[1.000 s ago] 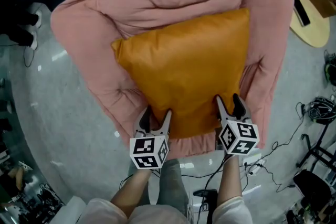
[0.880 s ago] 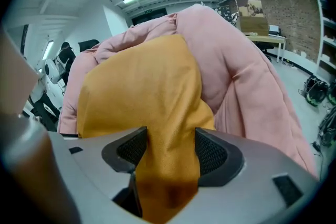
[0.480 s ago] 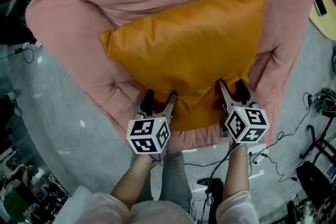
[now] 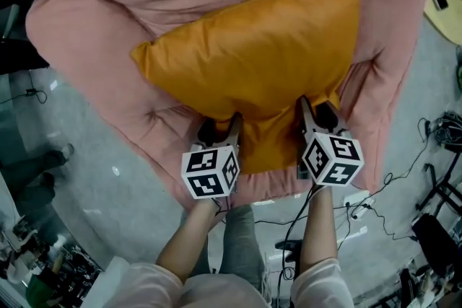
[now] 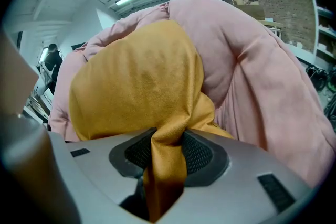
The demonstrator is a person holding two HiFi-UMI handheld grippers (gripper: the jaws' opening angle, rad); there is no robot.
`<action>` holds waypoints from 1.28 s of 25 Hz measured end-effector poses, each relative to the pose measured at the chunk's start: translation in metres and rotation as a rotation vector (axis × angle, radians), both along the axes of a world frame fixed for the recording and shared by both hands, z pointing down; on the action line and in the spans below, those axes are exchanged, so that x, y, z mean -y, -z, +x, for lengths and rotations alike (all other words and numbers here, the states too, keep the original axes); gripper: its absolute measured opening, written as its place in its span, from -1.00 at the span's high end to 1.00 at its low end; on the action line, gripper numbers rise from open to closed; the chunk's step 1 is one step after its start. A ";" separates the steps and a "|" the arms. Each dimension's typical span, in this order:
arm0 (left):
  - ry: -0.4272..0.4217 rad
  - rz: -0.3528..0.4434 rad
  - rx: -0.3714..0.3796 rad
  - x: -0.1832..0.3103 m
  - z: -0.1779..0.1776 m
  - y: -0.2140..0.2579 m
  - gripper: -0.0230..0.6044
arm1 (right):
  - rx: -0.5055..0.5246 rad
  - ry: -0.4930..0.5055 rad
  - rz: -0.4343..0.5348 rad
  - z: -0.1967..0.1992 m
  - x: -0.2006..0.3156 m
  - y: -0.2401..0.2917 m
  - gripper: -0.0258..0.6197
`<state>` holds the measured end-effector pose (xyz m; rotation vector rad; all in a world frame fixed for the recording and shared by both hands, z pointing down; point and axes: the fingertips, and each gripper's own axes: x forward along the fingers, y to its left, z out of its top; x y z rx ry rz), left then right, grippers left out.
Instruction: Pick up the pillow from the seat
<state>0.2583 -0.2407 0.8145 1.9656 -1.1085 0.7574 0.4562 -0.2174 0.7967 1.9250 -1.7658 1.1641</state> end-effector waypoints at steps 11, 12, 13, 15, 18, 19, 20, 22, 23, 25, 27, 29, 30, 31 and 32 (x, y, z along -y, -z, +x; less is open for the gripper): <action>-0.015 -0.046 -0.061 -0.021 -0.001 0.031 0.78 | -0.018 -0.036 -0.041 -0.011 -0.019 0.021 0.76; -0.012 -0.050 -0.075 -0.022 -0.001 0.036 0.80 | -0.023 -0.038 -0.039 -0.011 -0.019 0.025 0.78; -0.014 -0.050 -0.085 -0.024 -0.001 0.042 0.82 | -0.027 -0.038 -0.038 -0.011 -0.021 0.030 0.79; -0.018 -0.043 -0.104 -0.029 0.000 0.055 0.83 | -0.031 -0.034 -0.032 -0.009 -0.025 0.042 0.80; -0.015 -0.036 -0.107 -0.040 -0.002 0.078 0.83 | -0.048 -0.033 -0.019 -0.008 -0.035 0.067 0.80; -0.012 -0.038 -0.108 -0.044 -0.002 0.084 0.83 | -0.057 -0.038 -0.016 -0.008 -0.040 0.075 0.80; -0.009 -0.042 -0.111 -0.047 -0.003 0.090 0.83 | -0.062 -0.046 -0.011 -0.008 -0.044 0.082 0.80; -0.010 -0.046 -0.126 -0.051 -0.005 0.099 0.83 | -0.068 -0.067 0.005 -0.008 -0.051 0.094 0.81; -0.014 -0.043 -0.133 -0.053 -0.005 0.105 0.83 | -0.071 -0.075 0.014 -0.009 -0.053 0.099 0.81; -0.028 -0.034 -0.141 -0.056 -0.007 0.116 0.83 | -0.078 -0.087 0.027 -0.011 -0.058 0.110 0.82; -0.039 -0.027 -0.146 -0.059 -0.009 0.127 0.83 | -0.079 -0.099 0.037 -0.012 -0.063 0.121 0.82; -0.043 -0.018 -0.158 -0.062 -0.011 0.139 0.83 | -0.082 -0.109 0.055 -0.013 -0.066 0.133 0.82; -0.041 -0.014 -0.167 -0.062 -0.011 0.146 0.83 | -0.085 -0.113 0.069 -0.013 -0.066 0.141 0.82; -0.035 -0.009 -0.179 -0.061 -0.012 0.154 0.83 | -0.089 -0.115 0.086 -0.014 -0.066 0.149 0.82; -0.026 -0.002 -0.191 -0.061 -0.014 0.164 0.83 | -0.093 -0.117 0.107 -0.015 -0.065 0.159 0.82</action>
